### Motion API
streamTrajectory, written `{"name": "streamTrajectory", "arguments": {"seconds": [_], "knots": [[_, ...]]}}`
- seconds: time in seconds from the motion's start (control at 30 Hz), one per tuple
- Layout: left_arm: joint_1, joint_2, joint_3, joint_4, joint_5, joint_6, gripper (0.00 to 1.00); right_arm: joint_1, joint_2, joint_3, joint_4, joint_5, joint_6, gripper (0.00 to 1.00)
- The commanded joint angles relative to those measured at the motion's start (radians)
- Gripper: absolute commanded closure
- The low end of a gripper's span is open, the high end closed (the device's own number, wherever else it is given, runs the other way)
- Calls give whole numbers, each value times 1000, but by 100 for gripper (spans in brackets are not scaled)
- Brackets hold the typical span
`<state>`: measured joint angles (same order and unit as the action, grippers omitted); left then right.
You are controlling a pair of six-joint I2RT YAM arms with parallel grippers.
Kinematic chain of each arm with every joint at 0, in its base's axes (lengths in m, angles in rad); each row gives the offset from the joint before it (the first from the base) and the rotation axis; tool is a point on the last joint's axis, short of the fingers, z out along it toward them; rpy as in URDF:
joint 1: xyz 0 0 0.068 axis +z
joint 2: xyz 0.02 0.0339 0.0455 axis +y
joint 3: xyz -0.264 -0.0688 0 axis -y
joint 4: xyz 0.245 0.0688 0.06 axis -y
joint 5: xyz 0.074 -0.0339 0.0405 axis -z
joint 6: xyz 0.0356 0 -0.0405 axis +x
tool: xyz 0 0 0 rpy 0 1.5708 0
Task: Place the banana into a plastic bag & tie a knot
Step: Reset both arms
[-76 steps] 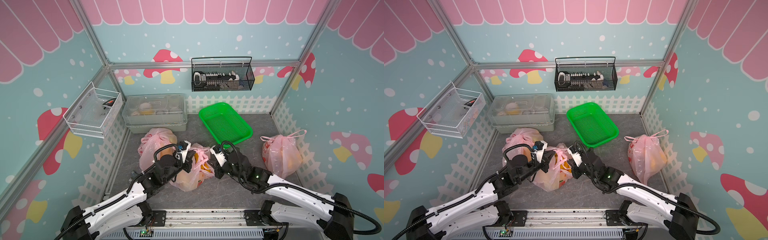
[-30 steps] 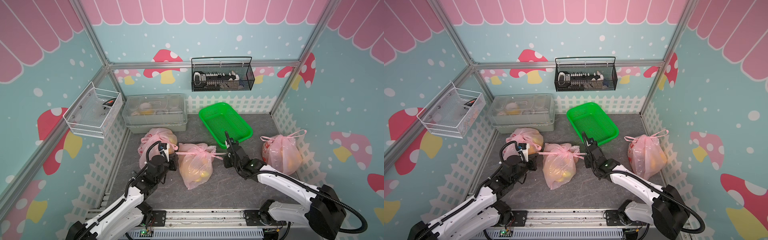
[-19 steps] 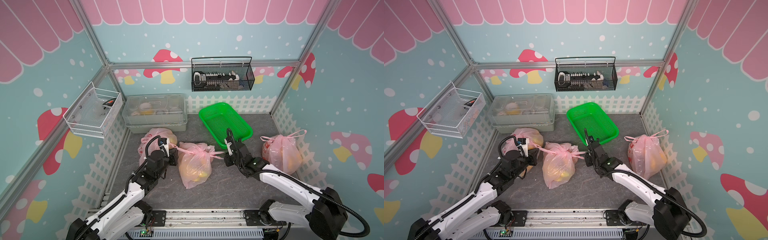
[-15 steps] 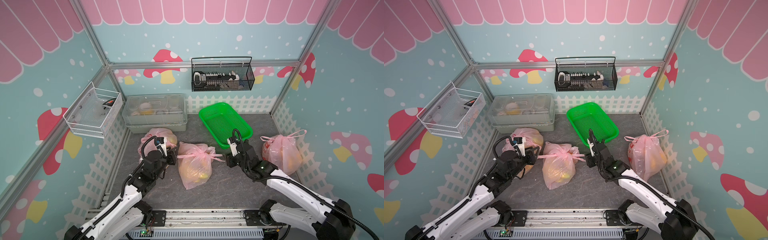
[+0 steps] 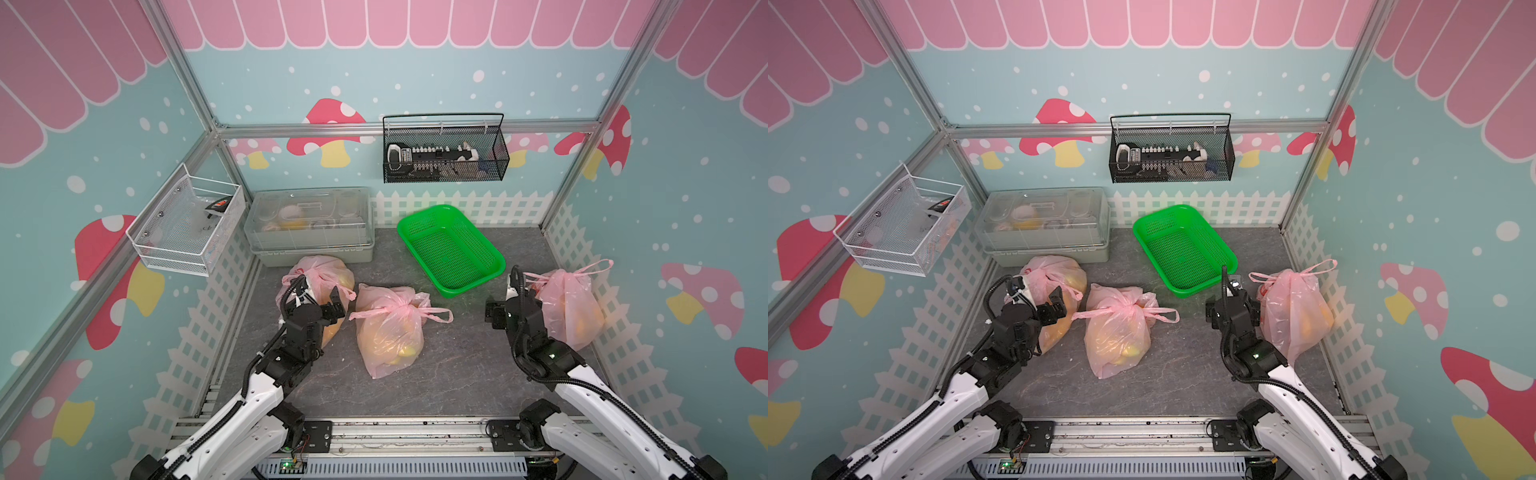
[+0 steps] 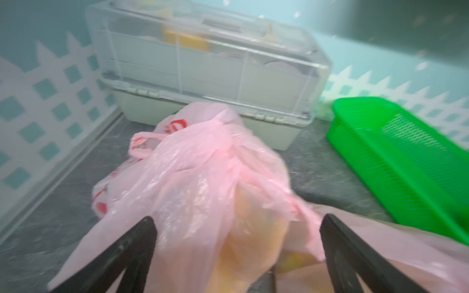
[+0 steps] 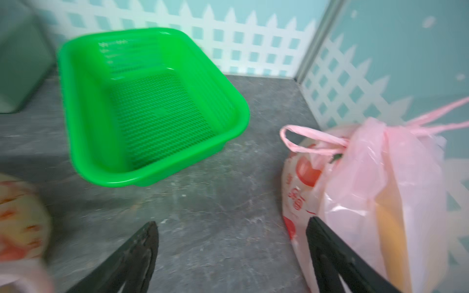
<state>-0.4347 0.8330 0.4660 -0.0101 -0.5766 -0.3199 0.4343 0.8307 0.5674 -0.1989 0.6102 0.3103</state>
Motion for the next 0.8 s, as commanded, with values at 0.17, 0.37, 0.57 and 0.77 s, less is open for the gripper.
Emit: {"name": "streamTrajectory", "arguments": {"seconds": [0.17, 0.37, 0.57, 0.77], "knots": [[209, 260, -103, 402, 24, 237, 0, -204, 263, -149, 450, 19, -159, 8], [246, 384, -207, 776, 250, 334, 1, -246, 442, -214, 804, -144, -295, 2], [268, 452, -203, 869, 374, 393, 1, -291, 527, -221, 981, -341, -387, 1], [341, 608, -201, 1029, 458, 366, 1, -362, 694, -259, 1224, -420, -333, 1]]}}
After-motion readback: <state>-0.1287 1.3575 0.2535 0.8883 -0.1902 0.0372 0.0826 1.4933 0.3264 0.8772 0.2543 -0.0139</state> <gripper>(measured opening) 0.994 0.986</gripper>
